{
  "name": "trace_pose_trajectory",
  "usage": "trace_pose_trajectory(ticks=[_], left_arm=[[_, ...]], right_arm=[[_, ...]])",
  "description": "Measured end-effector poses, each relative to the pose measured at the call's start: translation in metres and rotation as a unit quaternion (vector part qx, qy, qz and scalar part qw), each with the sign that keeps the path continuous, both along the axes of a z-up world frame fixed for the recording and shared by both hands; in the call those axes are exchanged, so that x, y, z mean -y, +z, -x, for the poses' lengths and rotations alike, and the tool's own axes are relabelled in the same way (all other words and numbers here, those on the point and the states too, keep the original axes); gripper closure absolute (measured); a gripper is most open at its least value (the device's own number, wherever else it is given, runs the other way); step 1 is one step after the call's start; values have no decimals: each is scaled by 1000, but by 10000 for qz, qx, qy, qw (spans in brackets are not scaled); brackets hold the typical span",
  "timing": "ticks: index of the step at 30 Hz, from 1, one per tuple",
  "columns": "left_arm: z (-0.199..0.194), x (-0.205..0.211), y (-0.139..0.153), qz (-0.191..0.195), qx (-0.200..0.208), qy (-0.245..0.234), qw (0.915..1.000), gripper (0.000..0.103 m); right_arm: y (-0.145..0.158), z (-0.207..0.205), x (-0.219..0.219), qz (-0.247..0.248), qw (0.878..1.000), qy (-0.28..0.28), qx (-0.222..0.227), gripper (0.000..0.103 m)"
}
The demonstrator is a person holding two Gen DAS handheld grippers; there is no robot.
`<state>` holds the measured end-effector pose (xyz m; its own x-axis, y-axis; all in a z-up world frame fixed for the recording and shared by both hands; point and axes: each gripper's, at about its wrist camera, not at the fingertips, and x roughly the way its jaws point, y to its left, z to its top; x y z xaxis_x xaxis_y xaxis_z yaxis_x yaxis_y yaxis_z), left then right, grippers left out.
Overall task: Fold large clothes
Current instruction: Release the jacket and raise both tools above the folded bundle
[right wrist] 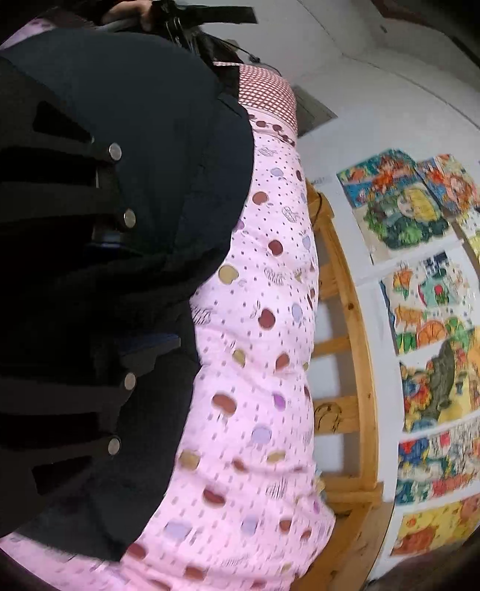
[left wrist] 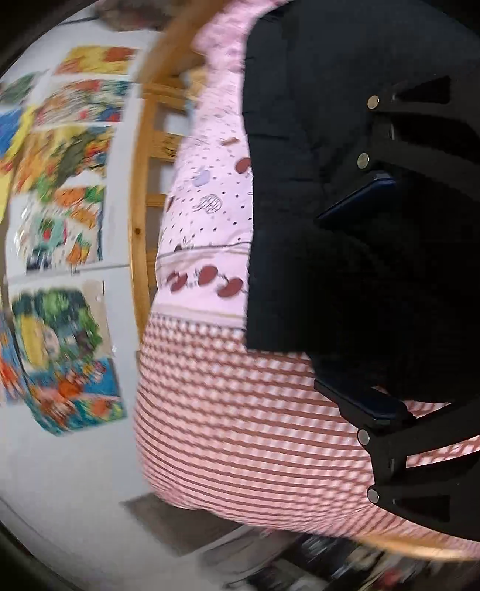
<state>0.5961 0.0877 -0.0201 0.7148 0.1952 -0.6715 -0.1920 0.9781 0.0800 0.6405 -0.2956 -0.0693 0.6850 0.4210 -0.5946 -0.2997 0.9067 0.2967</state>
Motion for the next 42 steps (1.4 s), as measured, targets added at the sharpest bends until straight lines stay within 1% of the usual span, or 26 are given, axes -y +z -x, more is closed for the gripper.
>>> trace_pose_trajectory(ticks=[1, 2, 3, 4, 5, 8, 10, 12, 14, 16, 17, 18, 20, 22, 23, 24, 26, 27, 29, 30, 35, 39, 42], left_arm=[[8, -8, 4, 230, 129, 40, 9996, 22], [14, -13, 7, 364, 252, 45, 9990, 22], [20, -16, 11, 468, 371, 24, 9982, 22], [27, -18, 14, 542, 471, -16, 9974, 22], [31, -17, 18, 579, 549, -82, 9968, 21], [43, -9, 28, 583, 701, -324, 9953, 16], [56, 4, 34, 608, 817, -590, 9931, 13], [64, 16, 36, 652, 831, -803, 9912, 12], [72, 30, 36, 765, 760, -1054, 9886, 12], [82, 47, 35, 713, 727, -1249, 9869, 12], [87, 54, 34, 651, 739, -1317, 9864, 12], [93, 66, 32, 512, 736, -1481, 9849, 12], [103, 81, 29, 371, 687, -1721, 9820, 12], [107, 95, 22, 311, 529, -1991, 9781, 12], [110, 99, 20, 290, 470, -2029, 9777, 12], [108, 103, 15, 214, 397, -2023, 9783, 12], [108, 104, 9, 176, 391, -1978, 9793, 11], [106, 103, 8, 163, 390, -1946, 9800, 7], [100, 100, 4, 108, 358, -1805, 9829, 2], [97, 98, 3, 114, 345, -1770, 9835, 0], [80, 93, -6, 147, 280, -1644, 9859, 0], [62, 89, -11, 322, 200, -1562, 9870, 0], [49, 79, -11, 581, 157, -1444, 9877, 0]], right_arm=[[4, 6, 3, 52, 9999, -88, 29, 55], [11, 14, 4, 120, 9998, -149, 82, 42], [20, 25, 6, 208, 9994, -204, 186, 35], [26, 32, 9, 252, 9990, -238, 275, 26], [35, 42, 11, 315, 9982, -279, 417, 22], [53, 61, 19, 326, 9972, -287, 612, 20], [62, 70, 24, 255, 9973, -290, 631, 18], [70, 84, 26, 180, 9971, -271, 694, 17], [73, 97, 24, 174, 9971, -150, 731, 14], [73, 111, 18, 244, 9967, 26, 775, 14], [71, 118, 12, 360, 9961, 203, 784, 13], [69, 122, 7, 471, 9953, 359, 763, 13], [62, 129, -3, 622, 9940, 587, 680, 13], [54, 132, -9, 671, 9931, 787, 555, 13], [50, 132, -11, 680, 9929, 856, 477, 13], [47, 131, -13, 692, 9927, 899, 416, 13], [39, 128, -15, 703, 9926, 934, 320, 13], [36, 125, -13, 649, 9931, 939, 284, 13], [32, 121, -13, 594, 9937, 918, 241, 9], [31, 118, -10, 572, 9941, 889, 249, 8], [24, 101, -18, 531, 9956, 739, 203, 6], [21, 83, -26, 541, 9963, 665, 65, 6], [15, 68, -26, 356, 9973, 627, -126, 5]])
